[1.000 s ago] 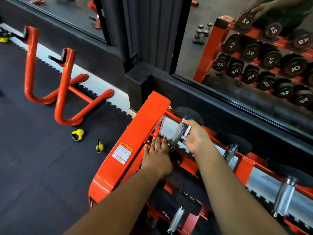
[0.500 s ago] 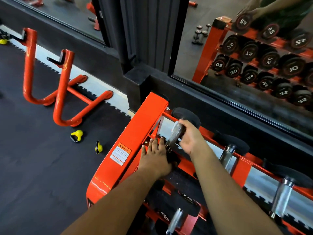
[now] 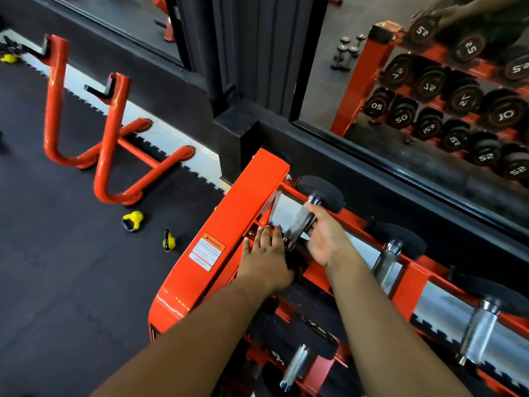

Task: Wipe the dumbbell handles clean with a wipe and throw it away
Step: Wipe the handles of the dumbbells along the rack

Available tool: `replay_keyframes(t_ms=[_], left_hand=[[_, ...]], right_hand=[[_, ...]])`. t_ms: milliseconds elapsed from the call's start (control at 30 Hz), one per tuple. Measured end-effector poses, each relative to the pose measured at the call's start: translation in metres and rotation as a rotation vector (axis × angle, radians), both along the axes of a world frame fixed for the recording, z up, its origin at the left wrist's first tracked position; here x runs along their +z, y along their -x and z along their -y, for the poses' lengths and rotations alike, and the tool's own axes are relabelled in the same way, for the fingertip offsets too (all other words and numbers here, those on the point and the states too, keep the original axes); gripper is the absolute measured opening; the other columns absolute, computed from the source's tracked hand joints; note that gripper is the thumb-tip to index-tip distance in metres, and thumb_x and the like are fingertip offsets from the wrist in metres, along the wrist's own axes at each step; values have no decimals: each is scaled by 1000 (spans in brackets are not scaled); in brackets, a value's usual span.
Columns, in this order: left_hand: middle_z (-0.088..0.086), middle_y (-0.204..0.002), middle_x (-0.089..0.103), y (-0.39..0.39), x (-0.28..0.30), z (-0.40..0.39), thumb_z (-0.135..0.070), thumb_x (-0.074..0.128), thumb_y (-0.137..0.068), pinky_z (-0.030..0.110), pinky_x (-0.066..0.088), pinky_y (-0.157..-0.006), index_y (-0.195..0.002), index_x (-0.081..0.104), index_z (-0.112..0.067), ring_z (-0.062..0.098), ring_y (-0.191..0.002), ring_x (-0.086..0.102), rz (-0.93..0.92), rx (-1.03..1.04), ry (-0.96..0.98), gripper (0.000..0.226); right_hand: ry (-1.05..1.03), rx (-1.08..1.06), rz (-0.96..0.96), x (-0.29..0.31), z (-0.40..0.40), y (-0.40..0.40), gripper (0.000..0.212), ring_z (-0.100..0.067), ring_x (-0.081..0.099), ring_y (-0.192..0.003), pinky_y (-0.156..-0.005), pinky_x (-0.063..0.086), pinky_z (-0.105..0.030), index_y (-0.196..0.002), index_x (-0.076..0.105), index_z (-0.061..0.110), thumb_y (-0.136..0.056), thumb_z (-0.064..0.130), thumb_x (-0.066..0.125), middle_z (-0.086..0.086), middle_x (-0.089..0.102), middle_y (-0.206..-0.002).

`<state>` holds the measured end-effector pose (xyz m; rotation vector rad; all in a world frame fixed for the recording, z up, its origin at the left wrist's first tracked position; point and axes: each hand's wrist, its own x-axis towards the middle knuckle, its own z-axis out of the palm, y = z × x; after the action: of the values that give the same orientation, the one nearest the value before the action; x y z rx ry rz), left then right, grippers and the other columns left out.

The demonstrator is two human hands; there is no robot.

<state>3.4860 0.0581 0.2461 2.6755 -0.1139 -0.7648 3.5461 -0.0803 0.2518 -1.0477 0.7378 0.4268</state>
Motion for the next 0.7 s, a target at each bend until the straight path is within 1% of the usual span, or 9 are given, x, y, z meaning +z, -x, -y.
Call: replay_keyframes(t_ms=[100, 233, 333, 400, 467, 533, 567, 633, 700], left_hand=[[11, -170, -14, -1, 3, 0, -58, 52, -95, 54, -7, -125, -160, -18, -16, 25, -156, -16, -7, 0, -10, 103], [11, -169, -16, -1, -1, -1, -59, 51, -96, 54, -7, -125, -159, -19, -17, 25, -155, -18, 0, -5, -5, 104], [11, -169, -15, -1, -1, 0, -59, 51, -96, 52, -9, -125, -159, -18, -17, 25, -156, -17, -4, -2, 3, 103], [10, -170, -14, -1, 3, 0, -59, 49, -96, 53, -9, -125, -160, -17, -16, 24, -156, -17, -9, 4, -4, 101], [11, -170, -14, -2, 5, 0, -58, 48, -97, 54, -7, -125, -160, -16, -16, 24, -156, -16, -15, 0, 10, 99], [11, -170, -13, -1, 2, -1, -58, 49, -96, 54, -7, -125, -160, -15, -16, 25, -156, -16, -4, 4, 22, 100], [11, -170, -12, -1, 2, -1, -60, 49, -96, 54, -8, -125, -161, -15, -16, 25, -156, -16, 0, 4, 25, 101], [11, -170, -13, -1, 1, -1, -62, 48, -97, 53, -9, -125, -160, -16, -16, 26, -156, -16, -6, -3, 23, 102], [11, -170, -13, -1, 0, -1, -61, 48, -97, 54, -8, -125, -160, -17, -16, 25, -156, -16, 5, 2, 17, 101]], right_hand=[[11, 55, -23, -1, -8, 2, 24, -27, 68, -92, -77, 54, -41, -104, 71, 16, -92, 36, 68, -11, 74, -99], [-16, 114, -9, -1, 6, 20, 35, -29, 75, -91, -79, 55, -43, -116, 68, 10, -94, 37, 66, -15, 76, -102], [34, 118, -53, -1, -4, 13, 35, -31, 74, -90, -76, 56, -41, -114, 68, 10, -92, 36, 69, -16, 76, -99], [96, 163, -85, 0, -13, 12, 38, -33, 74, -93, -81, 59, -44, -114, 70, 9, -90, 38, 71, -17, 76, -101], [155, 188, -49, -5, -12, 21, 40, -34, 74, -96, -91, 57, -51, -115, 70, 8, -91, 39, 71, -16, 76, -102], [239, 185, -18, -10, -5, 34, 33, -33, 74, -95, -93, 56, -53, -113, 71, 9, -93, 35, 69, -14, 77, -100], [247, 171, 1, -9, -3, 36, 29, -33, 74, -93, -90, 58, -53, -110, 71, 9, -95, 33, 67, -15, 77, -99], [222, 117, 19, -3, -4, 31, 24, -31, 74, -91, -76, 59, -45, -108, 71, 12, -96, 32, 66, -14, 77, -98], [189, 20, 17, 3, -6, 13, 24, -28, 72, -95, -69, 54, -37, -110, 68, 14, -95, 33, 67, -13, 75, -103]])
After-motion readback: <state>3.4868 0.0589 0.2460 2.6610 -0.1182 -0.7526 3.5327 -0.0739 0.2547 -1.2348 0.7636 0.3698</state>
